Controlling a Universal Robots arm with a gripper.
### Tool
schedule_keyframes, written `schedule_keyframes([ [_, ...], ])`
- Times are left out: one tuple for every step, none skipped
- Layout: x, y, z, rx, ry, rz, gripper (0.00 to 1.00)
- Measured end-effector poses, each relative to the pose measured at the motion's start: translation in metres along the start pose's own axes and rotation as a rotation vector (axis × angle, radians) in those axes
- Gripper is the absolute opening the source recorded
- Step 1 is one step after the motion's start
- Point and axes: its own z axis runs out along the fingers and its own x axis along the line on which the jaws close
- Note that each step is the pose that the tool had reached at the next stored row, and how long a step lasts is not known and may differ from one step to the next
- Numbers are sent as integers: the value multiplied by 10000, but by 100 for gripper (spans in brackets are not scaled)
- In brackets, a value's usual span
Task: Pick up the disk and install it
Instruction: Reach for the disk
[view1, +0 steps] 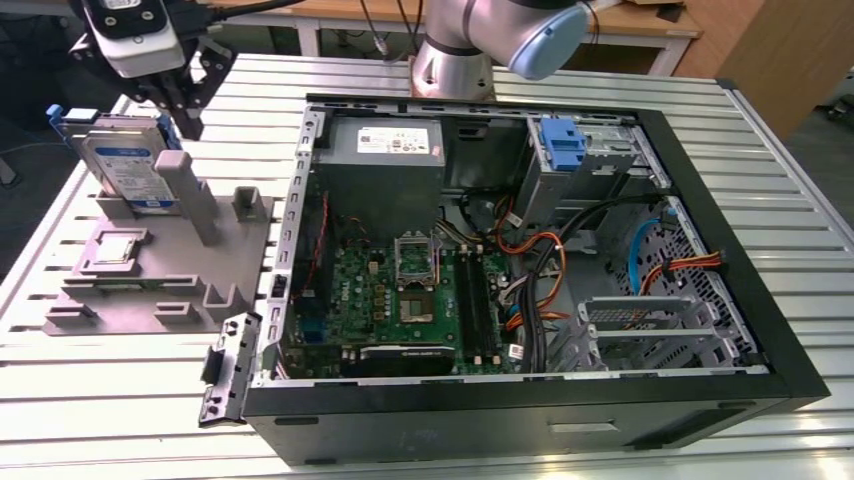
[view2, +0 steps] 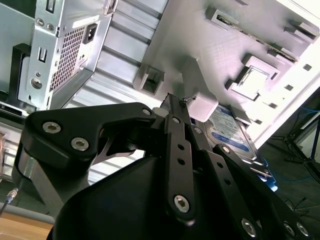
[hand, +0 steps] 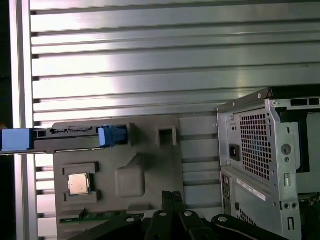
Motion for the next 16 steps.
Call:
schedule_keyframes([
  [10,2,0,0,0,0,10],
  [21,4,0,0,0,0,10],
  [33,4,0,1,1,0,10],
  [44,3,1,0,0,0,10],
  [55,3,1,0,0,0,10],
  [65,2,1,0,1,0,10],
  [75,2,1,0,1,-1,10],
  [83,1,1,0,1,0,10],
  [84,1,1,0,1,0,10],
  [85,1,1,0,2,0,10],
  [86,1,1,0,1,0,10],
  [87,1,1,0,1,0,10],
  [88,1,1,0,1,0,10],
  [90,0,1,0,1,1,10],
  [94,0,1,0,1,1,10],
  [98,0,1,0,2,1,10],
])
